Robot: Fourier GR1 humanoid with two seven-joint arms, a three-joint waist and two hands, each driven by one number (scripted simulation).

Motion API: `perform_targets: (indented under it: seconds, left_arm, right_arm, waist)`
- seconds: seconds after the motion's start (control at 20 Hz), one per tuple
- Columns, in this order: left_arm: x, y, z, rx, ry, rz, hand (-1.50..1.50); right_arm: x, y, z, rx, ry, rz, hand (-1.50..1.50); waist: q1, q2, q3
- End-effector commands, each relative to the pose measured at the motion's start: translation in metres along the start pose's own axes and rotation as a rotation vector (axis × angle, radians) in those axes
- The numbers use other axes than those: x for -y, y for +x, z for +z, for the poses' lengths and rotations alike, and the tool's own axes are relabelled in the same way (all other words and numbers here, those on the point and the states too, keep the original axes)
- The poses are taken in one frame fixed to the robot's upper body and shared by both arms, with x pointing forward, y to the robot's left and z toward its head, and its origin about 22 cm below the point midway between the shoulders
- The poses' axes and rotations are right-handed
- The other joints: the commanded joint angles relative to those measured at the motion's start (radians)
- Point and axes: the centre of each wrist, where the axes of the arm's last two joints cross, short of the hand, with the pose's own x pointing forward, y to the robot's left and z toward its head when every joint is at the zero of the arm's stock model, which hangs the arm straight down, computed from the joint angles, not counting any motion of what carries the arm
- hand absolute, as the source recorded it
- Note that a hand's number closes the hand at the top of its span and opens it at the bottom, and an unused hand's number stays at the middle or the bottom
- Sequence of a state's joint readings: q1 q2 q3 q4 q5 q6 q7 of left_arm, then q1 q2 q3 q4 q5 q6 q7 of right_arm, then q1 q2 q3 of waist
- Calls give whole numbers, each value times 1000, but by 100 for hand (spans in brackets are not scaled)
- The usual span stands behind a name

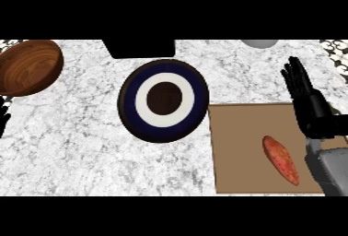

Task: Pick the sweet potato from the tray and place it in the plate

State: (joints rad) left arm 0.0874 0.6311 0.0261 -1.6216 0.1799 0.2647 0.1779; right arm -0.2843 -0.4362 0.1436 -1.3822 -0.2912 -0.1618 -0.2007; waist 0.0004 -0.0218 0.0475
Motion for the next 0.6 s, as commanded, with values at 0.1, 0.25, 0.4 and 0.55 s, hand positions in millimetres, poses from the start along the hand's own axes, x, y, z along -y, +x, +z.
perform_targets:
  seconds: [0.1,0.25,0.4,0.55]
  left_arm:
    - [42,1,7,108,-109,82,0]
    - [75,-2,2,172,-216,174,0]
    - [73,-12,5,108,-263,215,0]
    - [94,-43,0,103,-271,241,0]
  right_arm:
    - [-36,-8,12,-146,189,-147,150]
    - [-78,-7,16,-296,418,-229,150]
    - [-59,-14,32,-63,17,163,-150]
    - [-71,-31,87,-49,56,57,-150]
  waist:
    - [-3,22,-49]
    - [-13,31,-53]
    - [-37,19,-51]
    - [-33,22,-49]
